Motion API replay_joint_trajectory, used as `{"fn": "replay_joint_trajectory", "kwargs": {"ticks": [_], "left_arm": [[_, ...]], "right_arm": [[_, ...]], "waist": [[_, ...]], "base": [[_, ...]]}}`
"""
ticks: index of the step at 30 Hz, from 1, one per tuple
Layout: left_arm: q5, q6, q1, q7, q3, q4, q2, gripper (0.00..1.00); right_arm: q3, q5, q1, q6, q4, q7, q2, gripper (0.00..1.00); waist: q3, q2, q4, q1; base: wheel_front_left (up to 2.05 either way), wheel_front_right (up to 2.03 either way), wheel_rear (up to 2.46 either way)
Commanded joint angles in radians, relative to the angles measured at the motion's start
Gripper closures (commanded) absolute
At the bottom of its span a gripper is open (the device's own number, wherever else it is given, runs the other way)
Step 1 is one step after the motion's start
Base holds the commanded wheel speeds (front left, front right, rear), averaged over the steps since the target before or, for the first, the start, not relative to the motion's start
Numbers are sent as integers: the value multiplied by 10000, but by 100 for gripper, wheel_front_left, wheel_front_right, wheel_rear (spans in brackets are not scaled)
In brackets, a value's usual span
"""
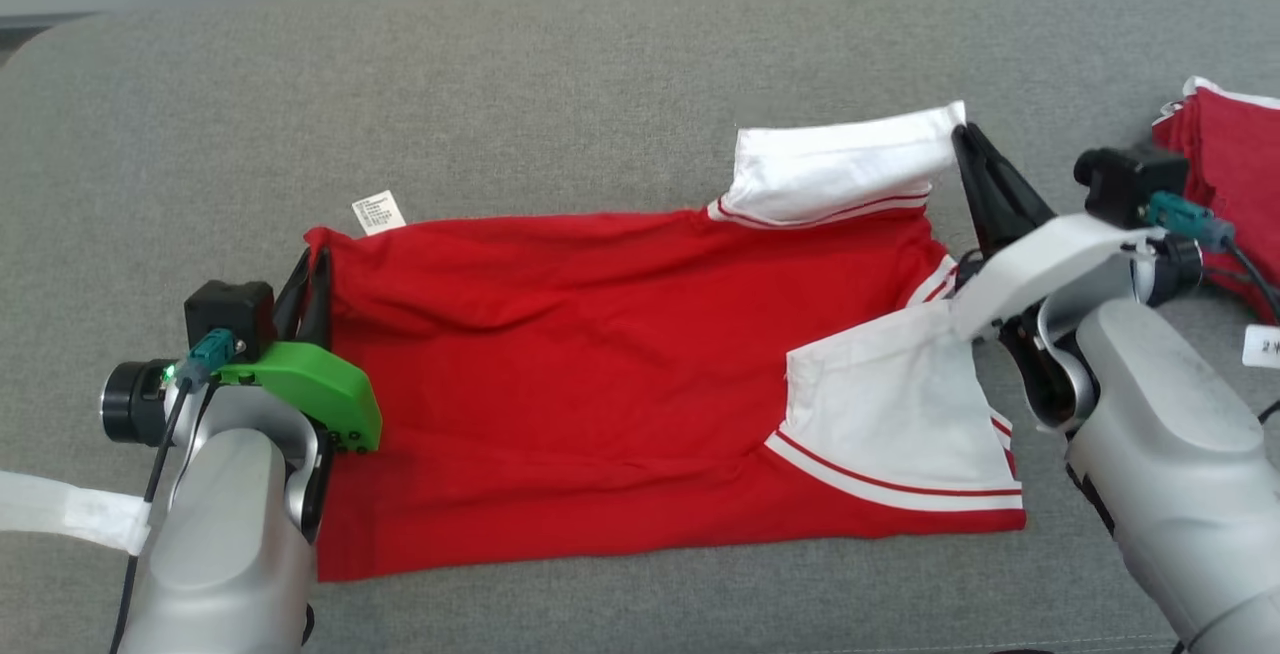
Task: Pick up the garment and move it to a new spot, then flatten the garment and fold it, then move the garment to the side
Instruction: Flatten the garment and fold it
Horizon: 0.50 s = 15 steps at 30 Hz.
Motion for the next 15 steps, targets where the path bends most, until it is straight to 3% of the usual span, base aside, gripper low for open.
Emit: {"fn": "replay_joint_trajectory", "kwargs": {"ticks": [1, 8, 15], "left_arm": [[56, -18, 260, 3, 33, -146, 31, 100], [108, -88, 1338, 3, 88, -867, -48, 100], [12, -122, 2628, 3, 257, -1201, -119, 100]], "right_arm": [[22, 203, 439, -14, -290, -40, -80, 100], [-128, 848, 2108, -14, -1214, -41, -206, 100], [-236, 1062, 3274, -14, -1329, -42, -129, 100]], "waist": [[-507, -1, -317, 0], [-1002, -1, -306, 0], [-1401, -1, -393, 0]], "base": [[0, 0, 0], [0, 0, 0], [0, 0, 0]]}}
